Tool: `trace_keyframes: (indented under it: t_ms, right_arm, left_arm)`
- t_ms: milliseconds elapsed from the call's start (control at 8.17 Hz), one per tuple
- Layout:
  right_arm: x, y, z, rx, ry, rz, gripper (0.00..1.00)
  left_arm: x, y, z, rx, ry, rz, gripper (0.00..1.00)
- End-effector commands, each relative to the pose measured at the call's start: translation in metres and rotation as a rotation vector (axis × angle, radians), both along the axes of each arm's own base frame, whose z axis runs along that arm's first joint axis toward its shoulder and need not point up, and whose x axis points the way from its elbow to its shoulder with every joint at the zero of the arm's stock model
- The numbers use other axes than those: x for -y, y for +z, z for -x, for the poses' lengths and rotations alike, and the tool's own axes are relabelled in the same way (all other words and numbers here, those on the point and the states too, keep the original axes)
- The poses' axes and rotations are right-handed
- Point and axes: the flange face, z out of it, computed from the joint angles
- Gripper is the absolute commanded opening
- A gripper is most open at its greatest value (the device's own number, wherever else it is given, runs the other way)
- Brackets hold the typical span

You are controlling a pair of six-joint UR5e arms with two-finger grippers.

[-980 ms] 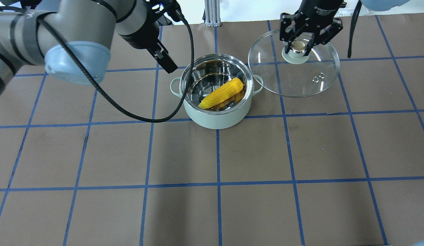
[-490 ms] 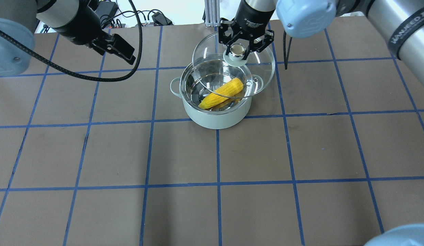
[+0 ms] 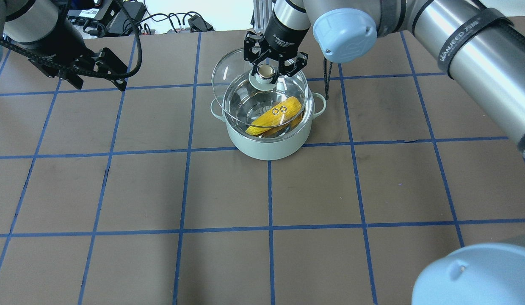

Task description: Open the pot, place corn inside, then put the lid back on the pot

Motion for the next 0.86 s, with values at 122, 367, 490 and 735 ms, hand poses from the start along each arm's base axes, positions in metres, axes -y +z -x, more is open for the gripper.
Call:
trace_keyframes:
  t_ms: [122, 367, 490, 735]
  right_arm:
    - [0.012, -0.032, -0.003, -0.013, -0.021, -0.040, 0.08]
    - [0.014, -0.036, 0.000, -0.049, -0.028, -0.038, 0.08]
    - [0.014, -0.040, 0.001, -0.057, -0.029, -0.044, 0.08]
    - [0.014, -0.041, 0.002, -0.073, -0.032, -0.045, 0.08]
  left_arm:
    - [0.005, -0.013, -0.015, 0.001, 0.267, -0.031, 1.00]
    - [0.008, -0.015, -0.010, -0.002, 0.270, -0.019, 1.00]
    - [0.008, -0.015, -0.009, -0.003, 0.270, -0.019, 1.00]
    - [0.010, -0.013, 0.001, -0.078, 0.274, -0.007, 1.00]
